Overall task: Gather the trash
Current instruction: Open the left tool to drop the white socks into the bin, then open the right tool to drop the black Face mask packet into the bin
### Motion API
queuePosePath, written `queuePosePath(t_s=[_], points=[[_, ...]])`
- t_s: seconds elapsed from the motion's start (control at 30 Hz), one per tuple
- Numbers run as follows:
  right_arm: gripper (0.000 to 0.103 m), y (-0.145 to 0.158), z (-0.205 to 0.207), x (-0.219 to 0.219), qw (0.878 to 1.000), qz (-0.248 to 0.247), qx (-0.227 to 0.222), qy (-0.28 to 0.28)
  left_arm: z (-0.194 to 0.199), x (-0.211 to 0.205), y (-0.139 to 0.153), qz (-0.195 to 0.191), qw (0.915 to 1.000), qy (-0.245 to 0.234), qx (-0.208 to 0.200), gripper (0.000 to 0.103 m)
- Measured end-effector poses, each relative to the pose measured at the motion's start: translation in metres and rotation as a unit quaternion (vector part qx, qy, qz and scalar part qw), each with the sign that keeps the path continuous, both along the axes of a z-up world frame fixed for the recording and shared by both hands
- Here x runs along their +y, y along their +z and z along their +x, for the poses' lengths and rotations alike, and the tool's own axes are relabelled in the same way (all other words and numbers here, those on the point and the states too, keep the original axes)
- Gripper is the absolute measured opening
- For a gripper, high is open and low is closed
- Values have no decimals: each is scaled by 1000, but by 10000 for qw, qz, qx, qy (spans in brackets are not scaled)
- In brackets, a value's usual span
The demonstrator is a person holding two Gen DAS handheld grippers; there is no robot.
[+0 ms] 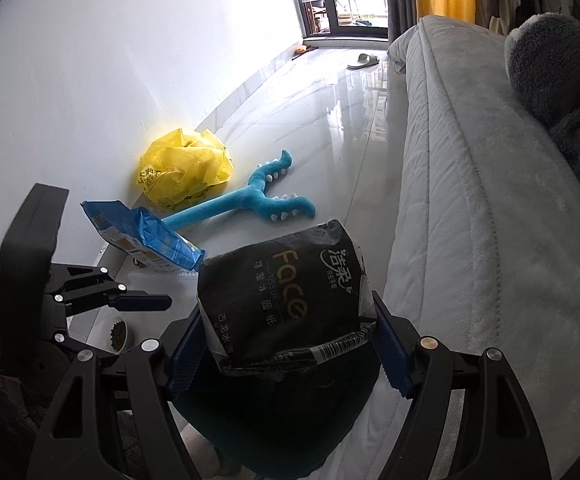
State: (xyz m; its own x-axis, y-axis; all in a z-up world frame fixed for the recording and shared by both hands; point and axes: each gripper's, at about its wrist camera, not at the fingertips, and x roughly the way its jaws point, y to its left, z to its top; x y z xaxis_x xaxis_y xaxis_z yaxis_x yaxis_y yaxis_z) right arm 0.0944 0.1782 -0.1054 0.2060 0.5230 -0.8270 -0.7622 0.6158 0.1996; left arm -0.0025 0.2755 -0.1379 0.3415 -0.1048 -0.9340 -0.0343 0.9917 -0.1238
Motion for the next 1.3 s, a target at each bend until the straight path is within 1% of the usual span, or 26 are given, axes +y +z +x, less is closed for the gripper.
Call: queuePosePath(t_s=[0.07,0.27,0.37,0.63,0.8,1.13,1.23,1.3], points=[[76,-5,-1,1,10000,-59,41,1,-1,6,4,-3,9999,98,-91,58],[76,-23,-3,14,9994,-197,294,-12,-4,23,22,-71,9975,450,-541,61],[76,-34,-4,17,9986,-233,467,-13,-6,31,32,-121,9949,602,-802,63],[76,-55,-14,30,9969,-528,566,147,-11,47,60,-174,9842,960,-1477,67],[76,-68,-16,34,9955,-675,641,162,-13,49,76,-64,9771,1042,-1855,70],[77,-80,-20,34,9923,-924,784,255,-13,38,103,-88,9662,975,-2387,80],[79,-79,-22,35,9913,-970,835,310,-12,35,110,-54,9639,951,-2486,80],[82,-77,-24,35,9910,-990,823,368,-11,33,113,-58,9626,958,-2533,80]])
